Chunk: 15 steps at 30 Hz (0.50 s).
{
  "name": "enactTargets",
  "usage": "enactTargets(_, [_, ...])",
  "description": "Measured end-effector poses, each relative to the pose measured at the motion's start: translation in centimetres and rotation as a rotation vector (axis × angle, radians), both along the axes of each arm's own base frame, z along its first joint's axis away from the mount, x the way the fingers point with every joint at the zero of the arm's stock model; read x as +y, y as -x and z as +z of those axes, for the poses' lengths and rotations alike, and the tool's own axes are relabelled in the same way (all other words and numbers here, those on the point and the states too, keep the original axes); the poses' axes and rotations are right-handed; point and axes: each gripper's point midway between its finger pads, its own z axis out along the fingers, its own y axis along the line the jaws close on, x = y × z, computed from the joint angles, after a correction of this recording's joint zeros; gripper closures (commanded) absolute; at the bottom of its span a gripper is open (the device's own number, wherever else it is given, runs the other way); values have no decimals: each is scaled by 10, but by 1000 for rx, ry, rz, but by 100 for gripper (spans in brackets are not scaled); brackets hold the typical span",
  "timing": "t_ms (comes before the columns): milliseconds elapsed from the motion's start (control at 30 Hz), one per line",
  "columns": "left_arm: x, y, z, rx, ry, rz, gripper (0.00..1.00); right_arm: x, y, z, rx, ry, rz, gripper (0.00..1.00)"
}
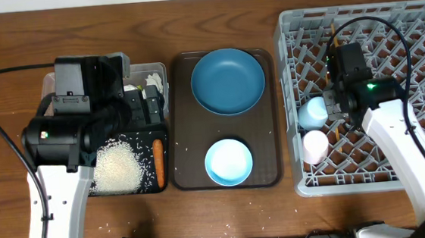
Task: Sort waste into correct bins and load items into the dishwasher rack
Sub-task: 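Open the right gripper to release the chopstick and raise it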
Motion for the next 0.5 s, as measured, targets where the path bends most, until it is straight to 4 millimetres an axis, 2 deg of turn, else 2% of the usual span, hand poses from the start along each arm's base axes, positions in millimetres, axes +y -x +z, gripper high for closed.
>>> enactTargets(167, [0,0,0,0,0,0,4,-10,2,-8,29,1,-28,96])
enactTargets(400, [0,0,0,0,0,0,4,-9,1,-10,32,-29,-29,94])
enactTargets(433, [0,0,0,0,0,0,3,-9,1,-11,33,-33,-27,90])
enactTargets(500, [0,0,0,0,0,0,3,-8,1,-11,32,-38,-28,73])
